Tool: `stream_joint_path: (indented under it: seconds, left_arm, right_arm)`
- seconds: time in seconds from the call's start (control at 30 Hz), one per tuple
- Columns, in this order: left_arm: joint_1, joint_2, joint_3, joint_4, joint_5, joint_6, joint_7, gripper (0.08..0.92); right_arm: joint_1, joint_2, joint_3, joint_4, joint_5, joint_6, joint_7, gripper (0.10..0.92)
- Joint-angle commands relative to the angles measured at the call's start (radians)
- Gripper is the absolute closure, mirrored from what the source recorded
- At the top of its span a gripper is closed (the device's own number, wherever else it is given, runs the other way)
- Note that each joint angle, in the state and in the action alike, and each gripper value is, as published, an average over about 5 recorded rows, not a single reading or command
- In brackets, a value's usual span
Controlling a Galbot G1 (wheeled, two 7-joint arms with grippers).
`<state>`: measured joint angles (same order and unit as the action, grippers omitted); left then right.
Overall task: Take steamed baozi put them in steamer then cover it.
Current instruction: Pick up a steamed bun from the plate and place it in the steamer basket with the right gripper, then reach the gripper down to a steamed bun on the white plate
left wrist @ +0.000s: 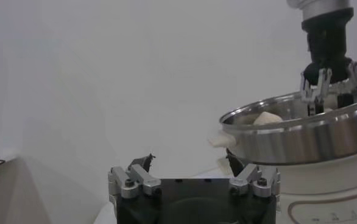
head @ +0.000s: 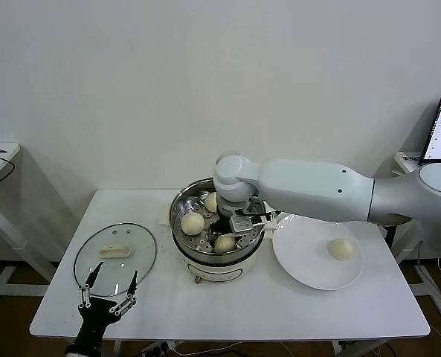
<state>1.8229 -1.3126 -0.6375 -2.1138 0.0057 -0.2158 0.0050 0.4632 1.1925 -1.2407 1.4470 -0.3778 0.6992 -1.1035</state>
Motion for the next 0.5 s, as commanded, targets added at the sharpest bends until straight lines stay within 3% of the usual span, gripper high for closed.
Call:
stream_joint_path:
  seconds: [0.03, 0.27, 0.5]
  left_arm:
    - [0.000, 0.001, 0.001, 0.001, 0.000, 0.000, 0.000, 0.177]
    - [-0.002, 0.002, 0.000, 0.005, 0.000, 0.000, 0.000, 0.177]
    - [-0.008, 0.001, 0.006, 0.006, 0.001, 0.001, 0.000, 0.177]
  right_arm:
    - [-0.022, -0.017, 0.067, -0.006, -0.008, 0.021, -0.001, 0.249]
    - [0.058, -0.171, 0.186, -0.027, 0.191, -0.023, -0.063, 0.203]
    - [0.103, -0.390, 0.183, -0.268, 0.533, -0.359, -0.082, 0.203]
